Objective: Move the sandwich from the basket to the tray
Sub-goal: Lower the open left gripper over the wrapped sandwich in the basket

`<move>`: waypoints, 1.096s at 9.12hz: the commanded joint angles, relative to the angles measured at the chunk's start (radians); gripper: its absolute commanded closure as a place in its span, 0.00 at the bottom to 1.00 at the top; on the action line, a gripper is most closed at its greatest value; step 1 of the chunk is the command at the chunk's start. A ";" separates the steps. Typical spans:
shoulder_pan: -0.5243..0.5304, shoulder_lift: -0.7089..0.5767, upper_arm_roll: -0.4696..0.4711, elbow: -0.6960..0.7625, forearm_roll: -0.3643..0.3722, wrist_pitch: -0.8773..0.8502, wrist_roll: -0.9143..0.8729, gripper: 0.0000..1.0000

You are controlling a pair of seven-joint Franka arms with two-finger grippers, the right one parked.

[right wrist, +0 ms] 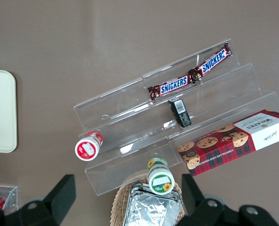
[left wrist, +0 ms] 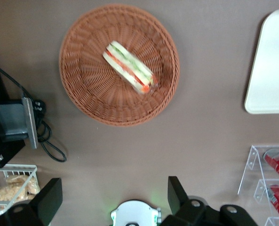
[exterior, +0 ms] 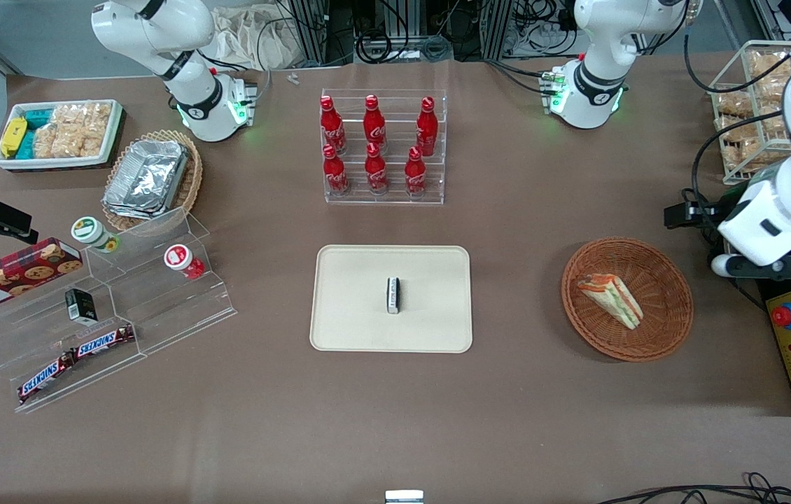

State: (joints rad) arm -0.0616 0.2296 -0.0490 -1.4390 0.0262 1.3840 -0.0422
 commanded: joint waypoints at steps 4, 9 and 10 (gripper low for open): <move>-0.001 -0.087 0.008 -0.386 0.018 0.424 -0.168 0.00; 0.020 -0.027 0.008 -0.639 -0.012 0.931 -0.666 0.01; 0.020 0.003 0.008 -0.641 -0.012 0.952 -0.701 0.01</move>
State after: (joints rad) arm -0.0451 0.2169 -0.0388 -2.0657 0.0217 2.2989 -0.6870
